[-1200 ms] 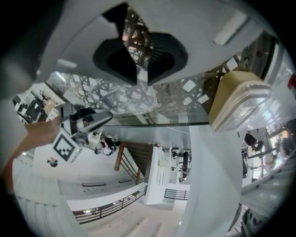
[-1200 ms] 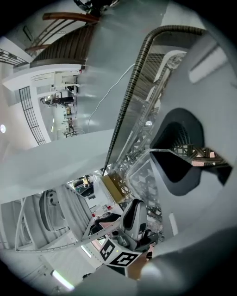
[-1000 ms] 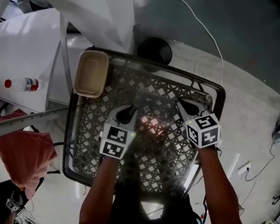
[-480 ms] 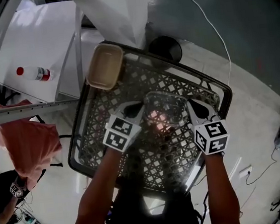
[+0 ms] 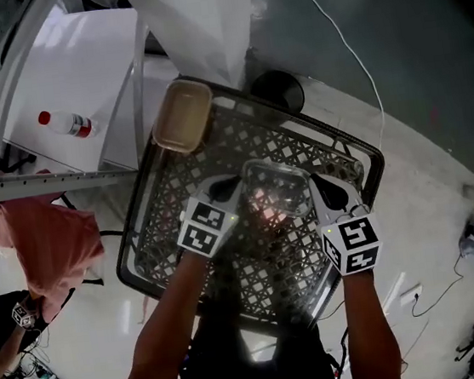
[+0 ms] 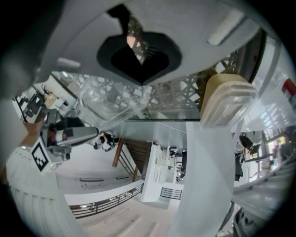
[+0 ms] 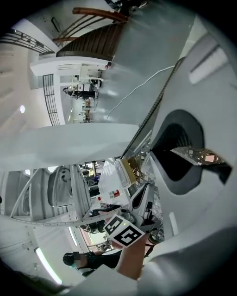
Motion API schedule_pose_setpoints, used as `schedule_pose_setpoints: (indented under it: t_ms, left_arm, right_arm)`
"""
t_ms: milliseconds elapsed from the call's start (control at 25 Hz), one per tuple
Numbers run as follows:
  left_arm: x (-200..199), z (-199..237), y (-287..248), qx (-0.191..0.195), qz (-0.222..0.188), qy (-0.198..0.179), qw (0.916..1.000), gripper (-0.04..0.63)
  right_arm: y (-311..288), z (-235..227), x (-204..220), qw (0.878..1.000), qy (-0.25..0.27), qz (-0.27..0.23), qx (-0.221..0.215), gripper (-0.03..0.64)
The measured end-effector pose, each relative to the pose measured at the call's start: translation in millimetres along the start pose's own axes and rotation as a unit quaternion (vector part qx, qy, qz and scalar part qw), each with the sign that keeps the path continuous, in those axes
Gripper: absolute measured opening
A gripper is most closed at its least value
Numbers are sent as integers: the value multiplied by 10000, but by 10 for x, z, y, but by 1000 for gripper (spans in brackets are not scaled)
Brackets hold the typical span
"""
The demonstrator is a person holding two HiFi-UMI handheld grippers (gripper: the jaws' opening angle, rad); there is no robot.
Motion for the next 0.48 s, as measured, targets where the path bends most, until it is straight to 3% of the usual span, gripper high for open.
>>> schedule_pose_setpoints:
  t_ms: [480]
  left_arm:
    - [-552, -89, 657, -113, -545, -418, 9976, 2]
  right_arm:
    - [545, 615, -384, 9975, 555, -427, -76, 5]
Point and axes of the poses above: the fingertips, and each gripper's own axes: y backward along the fingers, z to its left, x out of its underside, the point moved 1 cm from there along y, backward along the fingers, and after that the axes turned 15 degrees about -y, right-handed, at the moved point
